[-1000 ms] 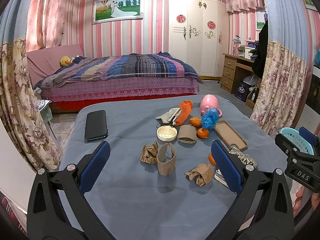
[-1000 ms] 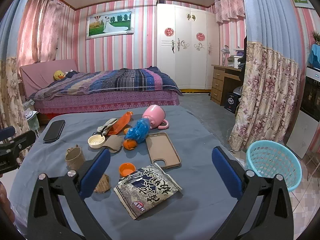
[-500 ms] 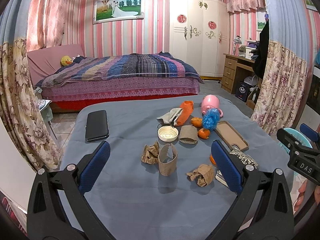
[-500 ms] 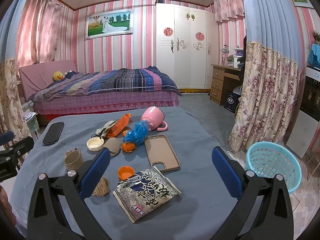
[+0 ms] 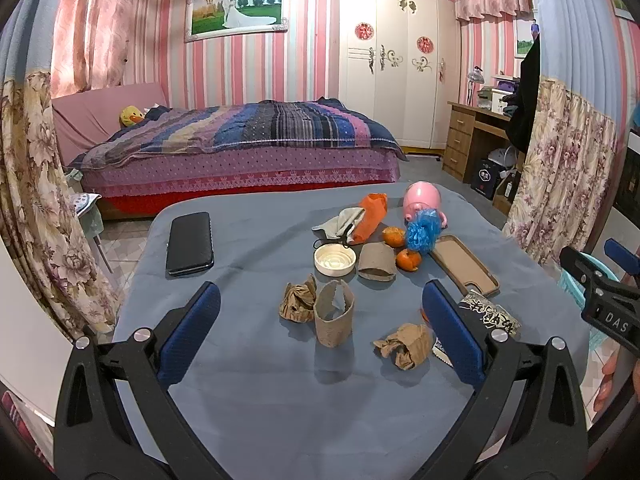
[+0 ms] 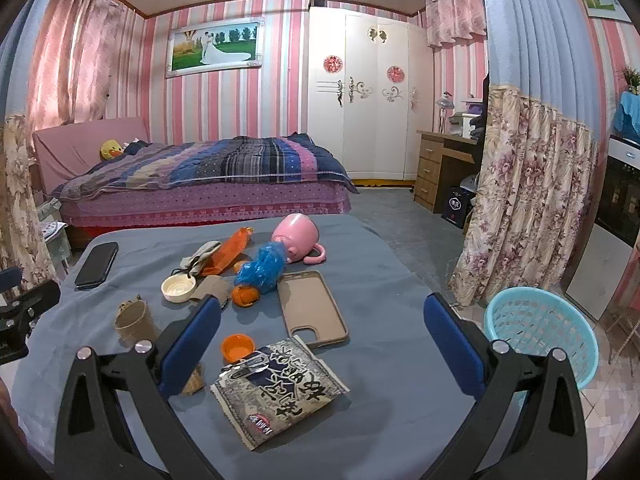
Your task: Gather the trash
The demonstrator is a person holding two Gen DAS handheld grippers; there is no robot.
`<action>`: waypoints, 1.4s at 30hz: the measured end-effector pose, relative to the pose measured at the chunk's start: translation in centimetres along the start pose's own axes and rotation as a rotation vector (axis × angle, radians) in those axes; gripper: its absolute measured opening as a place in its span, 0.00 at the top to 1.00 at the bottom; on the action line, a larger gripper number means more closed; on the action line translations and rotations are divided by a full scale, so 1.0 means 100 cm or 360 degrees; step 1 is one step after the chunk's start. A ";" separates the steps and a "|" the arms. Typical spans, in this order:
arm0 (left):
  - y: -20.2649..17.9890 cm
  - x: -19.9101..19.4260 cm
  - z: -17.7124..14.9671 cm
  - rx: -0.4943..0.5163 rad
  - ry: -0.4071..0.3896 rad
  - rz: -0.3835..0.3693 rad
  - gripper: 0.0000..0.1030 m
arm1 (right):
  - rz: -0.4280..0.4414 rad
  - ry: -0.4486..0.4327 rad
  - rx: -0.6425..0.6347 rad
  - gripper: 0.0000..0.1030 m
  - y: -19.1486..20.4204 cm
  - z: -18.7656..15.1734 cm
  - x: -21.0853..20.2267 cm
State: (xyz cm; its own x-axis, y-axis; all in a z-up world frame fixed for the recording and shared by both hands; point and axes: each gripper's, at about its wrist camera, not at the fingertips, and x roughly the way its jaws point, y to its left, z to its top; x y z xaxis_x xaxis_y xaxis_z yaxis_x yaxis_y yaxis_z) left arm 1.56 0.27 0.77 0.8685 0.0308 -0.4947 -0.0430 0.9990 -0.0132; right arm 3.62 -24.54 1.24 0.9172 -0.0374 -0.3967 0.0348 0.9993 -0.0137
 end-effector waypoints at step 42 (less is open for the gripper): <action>-0.002 0.150 -0.040 -0.0104 0.0415 -0.0106 0.66 | -0.0016 0.0228 -0.0009 0.04 -0.052 -0.028 0.105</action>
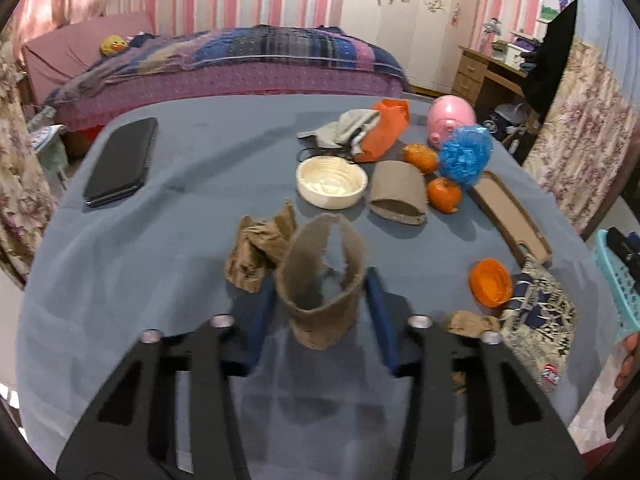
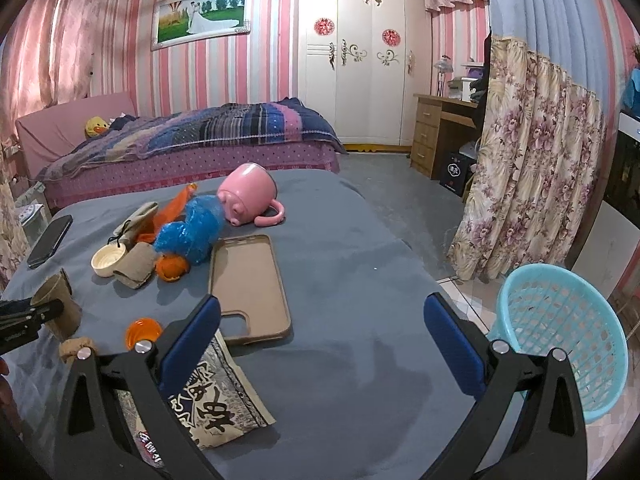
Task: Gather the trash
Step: 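Grasp the brown paper sleeve with the left gripper while the right grasps crumpled paper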
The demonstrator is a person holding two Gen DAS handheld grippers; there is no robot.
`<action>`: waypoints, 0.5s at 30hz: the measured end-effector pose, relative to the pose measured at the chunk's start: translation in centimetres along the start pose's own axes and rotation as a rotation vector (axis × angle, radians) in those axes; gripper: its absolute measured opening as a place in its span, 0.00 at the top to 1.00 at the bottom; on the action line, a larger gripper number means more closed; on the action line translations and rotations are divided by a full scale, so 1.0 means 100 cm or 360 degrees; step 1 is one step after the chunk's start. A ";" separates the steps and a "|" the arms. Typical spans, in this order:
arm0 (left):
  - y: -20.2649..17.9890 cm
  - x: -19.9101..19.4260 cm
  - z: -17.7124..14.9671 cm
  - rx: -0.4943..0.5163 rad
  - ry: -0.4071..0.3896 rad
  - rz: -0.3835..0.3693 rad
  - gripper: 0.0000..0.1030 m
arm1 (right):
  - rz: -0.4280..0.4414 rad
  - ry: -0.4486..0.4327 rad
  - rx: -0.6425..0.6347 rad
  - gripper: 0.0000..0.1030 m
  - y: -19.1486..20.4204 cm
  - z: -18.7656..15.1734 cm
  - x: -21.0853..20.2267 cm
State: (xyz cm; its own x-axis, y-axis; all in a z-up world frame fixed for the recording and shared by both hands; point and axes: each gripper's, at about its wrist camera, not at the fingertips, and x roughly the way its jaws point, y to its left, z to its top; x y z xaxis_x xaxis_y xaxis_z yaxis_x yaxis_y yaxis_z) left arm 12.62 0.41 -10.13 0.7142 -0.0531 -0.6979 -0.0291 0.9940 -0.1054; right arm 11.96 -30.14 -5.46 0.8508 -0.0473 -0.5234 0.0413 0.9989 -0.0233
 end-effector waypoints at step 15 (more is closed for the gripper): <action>0.019 -0.059 -0.011 0.0078 -0.0104 0.0094 0.72 | 0.0167 -0.0029 -0.0123 0.04 0.063 -0.011 -0.024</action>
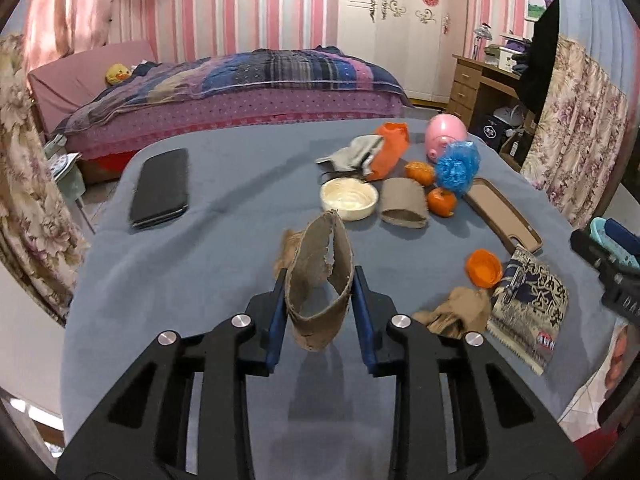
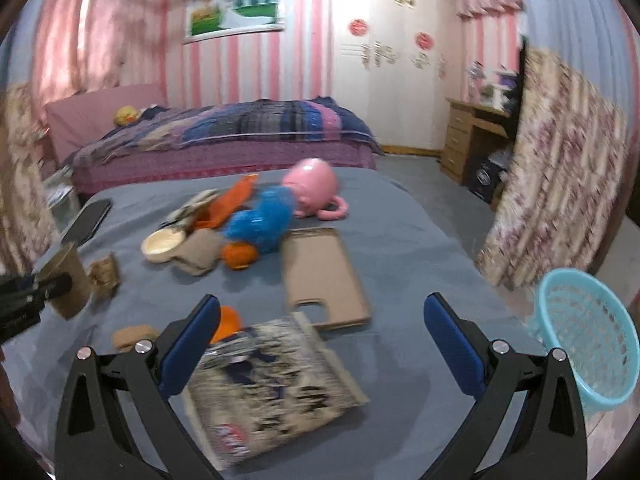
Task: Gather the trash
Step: 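Grasp the brown paper sleeve with the left gripper while the right grasps crumpled paper, then carry both items to the blue basket and open both grippers over it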
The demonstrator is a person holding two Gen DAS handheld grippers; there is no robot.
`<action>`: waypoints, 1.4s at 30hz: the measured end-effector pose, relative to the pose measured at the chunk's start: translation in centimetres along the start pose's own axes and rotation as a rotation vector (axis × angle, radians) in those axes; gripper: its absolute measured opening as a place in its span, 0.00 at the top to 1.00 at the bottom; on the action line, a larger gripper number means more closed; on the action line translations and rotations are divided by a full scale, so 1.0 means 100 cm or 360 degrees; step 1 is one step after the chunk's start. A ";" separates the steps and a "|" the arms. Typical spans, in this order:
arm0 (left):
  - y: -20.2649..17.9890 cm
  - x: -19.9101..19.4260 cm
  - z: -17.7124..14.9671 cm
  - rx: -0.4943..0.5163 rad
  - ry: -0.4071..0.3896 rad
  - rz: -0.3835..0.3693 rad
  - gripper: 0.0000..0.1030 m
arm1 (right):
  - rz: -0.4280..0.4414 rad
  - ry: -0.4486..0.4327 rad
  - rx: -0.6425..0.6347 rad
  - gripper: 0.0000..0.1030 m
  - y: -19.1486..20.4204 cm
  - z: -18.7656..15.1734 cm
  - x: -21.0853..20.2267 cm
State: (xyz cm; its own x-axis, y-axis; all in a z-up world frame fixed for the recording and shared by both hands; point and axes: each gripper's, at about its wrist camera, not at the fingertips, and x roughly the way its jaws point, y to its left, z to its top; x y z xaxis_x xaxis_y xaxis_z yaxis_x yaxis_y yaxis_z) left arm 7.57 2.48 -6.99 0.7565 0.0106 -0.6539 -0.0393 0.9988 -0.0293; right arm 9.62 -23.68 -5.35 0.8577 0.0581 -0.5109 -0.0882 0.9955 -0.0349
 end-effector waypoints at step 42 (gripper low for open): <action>0.003 -0.022 0.006 -0.0090 -0.0039 0.0018 0.72 | 0.0204 0.0068 -0.0040 0.48 0.013 0.018 -0.002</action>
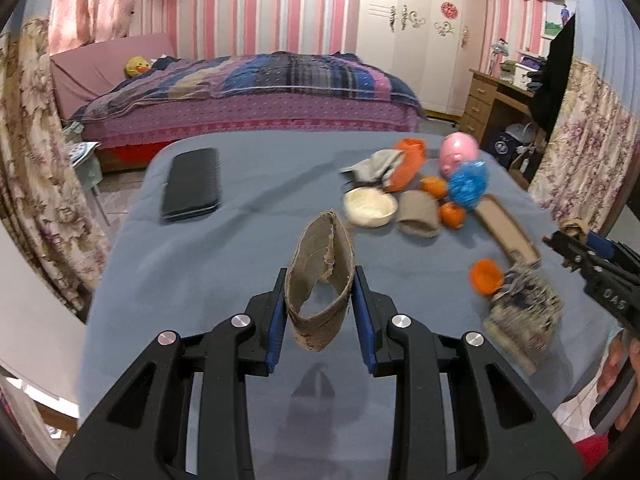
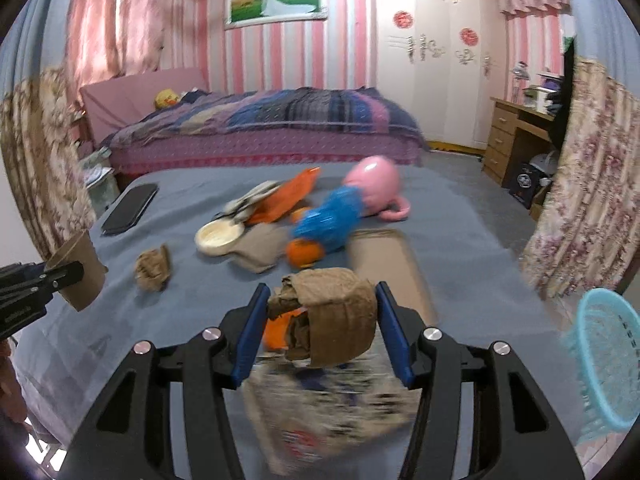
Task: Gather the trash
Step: 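Carry both items to the blue basket and open both grippers over it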
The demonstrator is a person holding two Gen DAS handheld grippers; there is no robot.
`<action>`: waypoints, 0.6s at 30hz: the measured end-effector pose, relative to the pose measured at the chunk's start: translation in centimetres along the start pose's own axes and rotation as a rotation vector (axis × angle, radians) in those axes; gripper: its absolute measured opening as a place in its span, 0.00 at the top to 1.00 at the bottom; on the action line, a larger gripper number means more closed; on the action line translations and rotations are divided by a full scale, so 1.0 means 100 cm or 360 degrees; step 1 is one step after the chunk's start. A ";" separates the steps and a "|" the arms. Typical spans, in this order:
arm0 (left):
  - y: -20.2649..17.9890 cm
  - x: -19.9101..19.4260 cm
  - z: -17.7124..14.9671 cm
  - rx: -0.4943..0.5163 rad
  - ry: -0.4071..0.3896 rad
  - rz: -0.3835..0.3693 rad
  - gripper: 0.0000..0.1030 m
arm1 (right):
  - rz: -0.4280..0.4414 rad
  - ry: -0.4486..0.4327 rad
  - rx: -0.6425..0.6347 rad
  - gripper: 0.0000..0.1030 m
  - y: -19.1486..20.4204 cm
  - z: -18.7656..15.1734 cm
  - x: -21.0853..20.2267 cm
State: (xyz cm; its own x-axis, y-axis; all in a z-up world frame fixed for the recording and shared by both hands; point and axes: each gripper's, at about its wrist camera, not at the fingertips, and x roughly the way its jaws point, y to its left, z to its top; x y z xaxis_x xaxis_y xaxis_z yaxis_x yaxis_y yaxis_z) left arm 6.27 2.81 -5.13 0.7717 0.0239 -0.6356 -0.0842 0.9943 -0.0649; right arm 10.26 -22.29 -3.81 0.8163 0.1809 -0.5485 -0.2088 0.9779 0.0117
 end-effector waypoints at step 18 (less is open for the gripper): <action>-0.197 0.017 0.027 0.0305 -0.0024 -0.0304 0.72 | -0.0450 -0.0077 0.0215 0.48 -0.213 -0.008 -0.078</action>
State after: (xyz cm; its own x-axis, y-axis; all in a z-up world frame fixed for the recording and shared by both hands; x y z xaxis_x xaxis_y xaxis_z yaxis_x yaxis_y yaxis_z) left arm 10.97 -16.48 -2.90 0.7714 -0.1661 -0.6143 0.1839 0.9823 -0.0348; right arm 7.97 -44.60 -0.45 0.8570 -0.0983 -0.5058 0.1006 0.9947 -0.0228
